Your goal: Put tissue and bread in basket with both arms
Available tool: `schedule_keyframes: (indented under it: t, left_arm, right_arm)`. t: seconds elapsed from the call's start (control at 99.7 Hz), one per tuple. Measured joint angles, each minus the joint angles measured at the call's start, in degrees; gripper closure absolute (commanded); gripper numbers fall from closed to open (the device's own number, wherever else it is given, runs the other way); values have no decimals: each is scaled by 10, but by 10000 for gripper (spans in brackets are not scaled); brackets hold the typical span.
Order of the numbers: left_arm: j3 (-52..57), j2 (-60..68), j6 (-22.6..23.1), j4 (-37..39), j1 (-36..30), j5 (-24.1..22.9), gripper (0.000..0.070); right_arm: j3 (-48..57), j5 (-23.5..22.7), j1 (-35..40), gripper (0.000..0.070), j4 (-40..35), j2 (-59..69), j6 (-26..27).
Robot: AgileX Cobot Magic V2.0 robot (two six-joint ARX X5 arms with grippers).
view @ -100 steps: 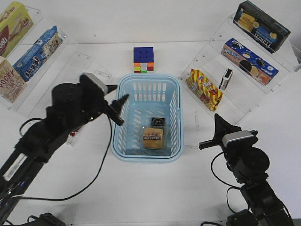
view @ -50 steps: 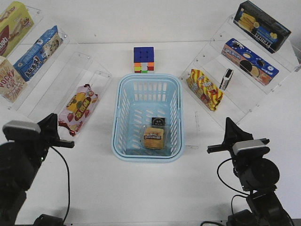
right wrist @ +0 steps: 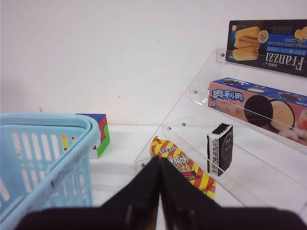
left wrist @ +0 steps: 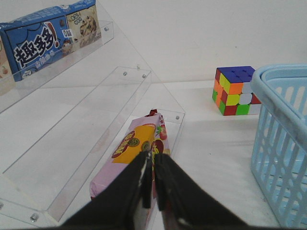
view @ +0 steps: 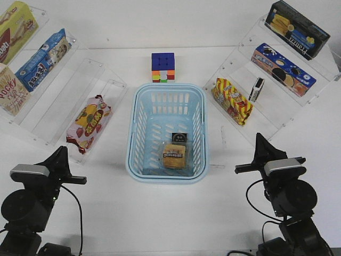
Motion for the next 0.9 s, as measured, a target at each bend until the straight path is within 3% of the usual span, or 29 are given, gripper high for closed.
schedule_keyframes:
  t: [0.381,0.512,0.642,0.762,0.903]
  left_arm:
    - [-13,-47,20,22,17,-8,698]
    - [-106,-97,21,97,46,-5,698]
    - [-231,-149,14,155,75,43,698]
    - [-298,-204,8,157,90,85,698]
    - [-340,-246,4,161,94,90,698]
  right_arm:
    - [0,0,0,698,0,0,0]
    - [0,0,0,698,0,0,0]
    - [0,0,0,698,0,0,0]
    - [0,0,0,698,0,0,0]
    - [0,0,0,698,0,0,0]
